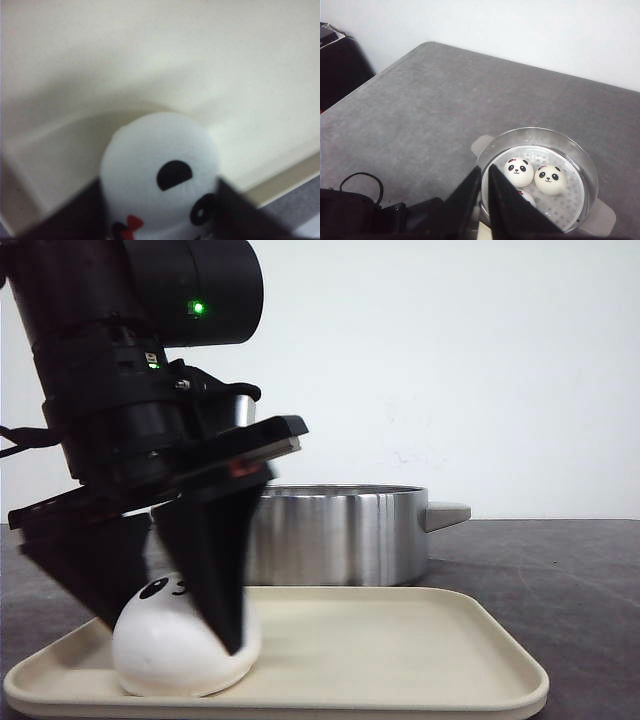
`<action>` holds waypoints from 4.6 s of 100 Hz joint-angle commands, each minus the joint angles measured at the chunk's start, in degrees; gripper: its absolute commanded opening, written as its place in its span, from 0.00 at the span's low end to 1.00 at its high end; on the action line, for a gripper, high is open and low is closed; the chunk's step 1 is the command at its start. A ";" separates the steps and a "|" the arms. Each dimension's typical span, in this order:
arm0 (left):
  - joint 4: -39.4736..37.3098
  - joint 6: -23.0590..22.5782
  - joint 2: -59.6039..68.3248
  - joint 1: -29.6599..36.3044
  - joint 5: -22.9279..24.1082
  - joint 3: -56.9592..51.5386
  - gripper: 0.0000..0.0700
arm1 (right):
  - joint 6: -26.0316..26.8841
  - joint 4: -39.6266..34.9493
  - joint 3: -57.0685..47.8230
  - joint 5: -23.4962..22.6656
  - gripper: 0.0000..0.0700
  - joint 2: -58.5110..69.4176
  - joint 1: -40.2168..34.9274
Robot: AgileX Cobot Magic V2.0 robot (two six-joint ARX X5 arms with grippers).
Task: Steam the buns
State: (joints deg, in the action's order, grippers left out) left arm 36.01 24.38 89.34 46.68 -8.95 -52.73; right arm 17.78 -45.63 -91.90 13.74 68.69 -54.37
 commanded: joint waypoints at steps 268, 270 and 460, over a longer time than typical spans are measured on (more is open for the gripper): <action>4.00 -12.33 -32.11 -8.22 21.38 -25.29 0.09 | -0.94 7.93 16.83 16.41 0.02 -6.67 -1.07; 4.26 -12.33 -33.83 -8.22 21.57 -24.20 0.09 | -0.94 9.40 18.45 16.33 0.02 -7.34 -1.18; 14.03 -11.91 -60.24 -8.20 27.56 -12.70 0.02 | -23.04 39.63 74.47 -0.72 0.00 -55.76 33.53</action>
State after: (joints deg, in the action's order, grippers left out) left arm 50.76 12.16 28.80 38.11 18.28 -64.84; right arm -1.54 -7.84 -19.92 16.53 14.94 -26.22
